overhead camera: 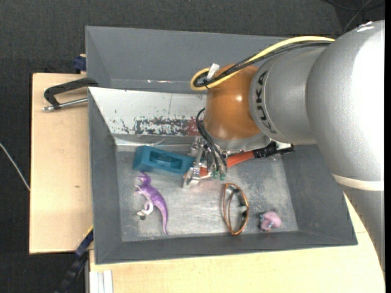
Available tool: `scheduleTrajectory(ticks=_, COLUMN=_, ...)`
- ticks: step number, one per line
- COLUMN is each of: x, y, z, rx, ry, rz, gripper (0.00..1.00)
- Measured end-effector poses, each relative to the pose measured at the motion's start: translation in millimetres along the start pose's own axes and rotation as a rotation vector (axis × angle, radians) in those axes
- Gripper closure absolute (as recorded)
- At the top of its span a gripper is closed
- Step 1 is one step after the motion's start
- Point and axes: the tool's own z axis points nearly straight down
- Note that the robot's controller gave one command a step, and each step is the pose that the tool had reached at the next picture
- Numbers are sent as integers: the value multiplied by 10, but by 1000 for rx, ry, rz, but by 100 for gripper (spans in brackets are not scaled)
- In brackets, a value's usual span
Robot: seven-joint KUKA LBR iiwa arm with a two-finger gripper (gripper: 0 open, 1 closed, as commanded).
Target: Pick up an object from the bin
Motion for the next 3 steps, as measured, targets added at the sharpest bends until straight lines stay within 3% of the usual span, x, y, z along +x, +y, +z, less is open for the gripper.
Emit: scheduleTrajectory(ticks=3, x=0, y=-1, z=0, rx=0, ry=0, rz=0, gripper=100)
